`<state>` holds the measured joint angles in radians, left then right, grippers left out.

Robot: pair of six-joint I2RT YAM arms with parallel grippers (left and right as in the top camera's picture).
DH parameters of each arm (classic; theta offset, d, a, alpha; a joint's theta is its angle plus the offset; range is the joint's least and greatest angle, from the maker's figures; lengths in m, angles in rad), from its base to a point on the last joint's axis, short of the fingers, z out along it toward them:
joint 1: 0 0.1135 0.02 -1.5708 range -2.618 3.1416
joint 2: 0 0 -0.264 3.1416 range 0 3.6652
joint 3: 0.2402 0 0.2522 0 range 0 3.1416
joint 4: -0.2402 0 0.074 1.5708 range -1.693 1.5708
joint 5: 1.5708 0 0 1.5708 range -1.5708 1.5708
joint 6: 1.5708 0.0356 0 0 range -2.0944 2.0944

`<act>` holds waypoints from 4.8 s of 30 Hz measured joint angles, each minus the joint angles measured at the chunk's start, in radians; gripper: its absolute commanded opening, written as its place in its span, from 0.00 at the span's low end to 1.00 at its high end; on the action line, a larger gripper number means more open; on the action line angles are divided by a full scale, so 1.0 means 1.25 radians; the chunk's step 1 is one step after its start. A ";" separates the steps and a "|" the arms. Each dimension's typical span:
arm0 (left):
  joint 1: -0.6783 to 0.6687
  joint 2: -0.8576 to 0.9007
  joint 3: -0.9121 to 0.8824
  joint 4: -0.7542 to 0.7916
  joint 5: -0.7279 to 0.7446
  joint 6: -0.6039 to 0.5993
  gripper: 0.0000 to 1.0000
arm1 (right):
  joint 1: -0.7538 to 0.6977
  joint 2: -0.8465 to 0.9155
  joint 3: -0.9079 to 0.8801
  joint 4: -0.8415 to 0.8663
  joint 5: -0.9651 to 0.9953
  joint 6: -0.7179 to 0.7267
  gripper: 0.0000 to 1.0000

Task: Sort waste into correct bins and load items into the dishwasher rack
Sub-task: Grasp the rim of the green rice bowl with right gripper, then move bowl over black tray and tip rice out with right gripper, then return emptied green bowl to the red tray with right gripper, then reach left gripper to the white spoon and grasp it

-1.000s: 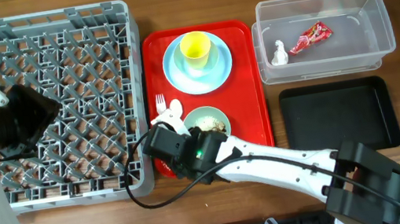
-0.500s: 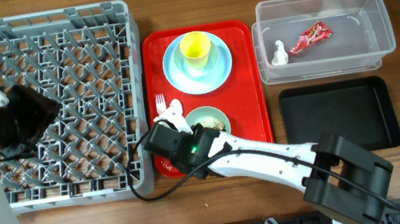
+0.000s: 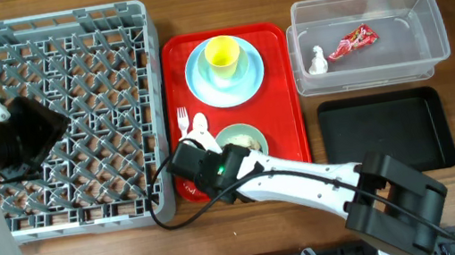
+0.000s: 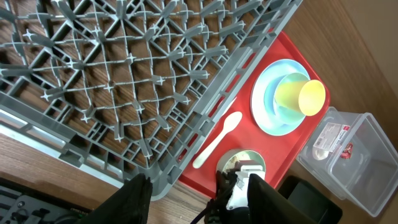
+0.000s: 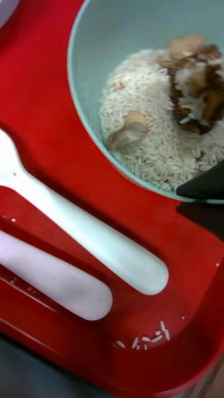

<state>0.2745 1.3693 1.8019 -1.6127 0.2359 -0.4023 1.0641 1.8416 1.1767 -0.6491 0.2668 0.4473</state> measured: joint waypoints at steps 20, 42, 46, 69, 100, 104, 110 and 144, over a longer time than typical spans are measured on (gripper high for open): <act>0.000 0.000 0.000 0.003 0.000 0.000 0.50 | -0.450 -0.480 0.038 -0.453 -0.039 0.033 0.04; 0.000 0.000 0.000 0.004 0.000 0.000 0.50 | -1.292 -0.440 -0.076 -0.462 -0.917 -0.518 0.04; 0.000 0.000 0.000 0.003 0.000 0.000 0.50 | -1.386 -0.394 -0.089 -0.458 -1.013 -0.567 0.04; 0.000 0.000 0.000 0.003 0.000 0.000 0.51 | -1.572 -0.354 -0.298 -0.245 -1.457 -0.553 0.04; 0.000 0.000 0.000 0.003 0.000 0.000 0.50 | -1.313 -0.405 -0.245 -0.313 -1.367 -0.502 0.05; 0.000 0.000 0.000 0.002 0.000 0.000 0.50 | -1.078 -0.525 -0.134 -0.193 -1.175 -0.371 0.05; 0.000 0.000 0.000 0.000 0.000 0.000 0.50 | -0.651 -0.583 -0.125 -0.154 -0.605 -0.106 0.04; -0.507 0.016 0.000 0.080 -0.060 -0.084 0.36 | -0.671 -0.710 0.110 -0.316 -0.141 -0.096 1.00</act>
<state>-0.3592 1.3895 1.8019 -1.5127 0.1616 -0.5068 0.2253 0.9546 1.3136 -1.0447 0.0910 0.3267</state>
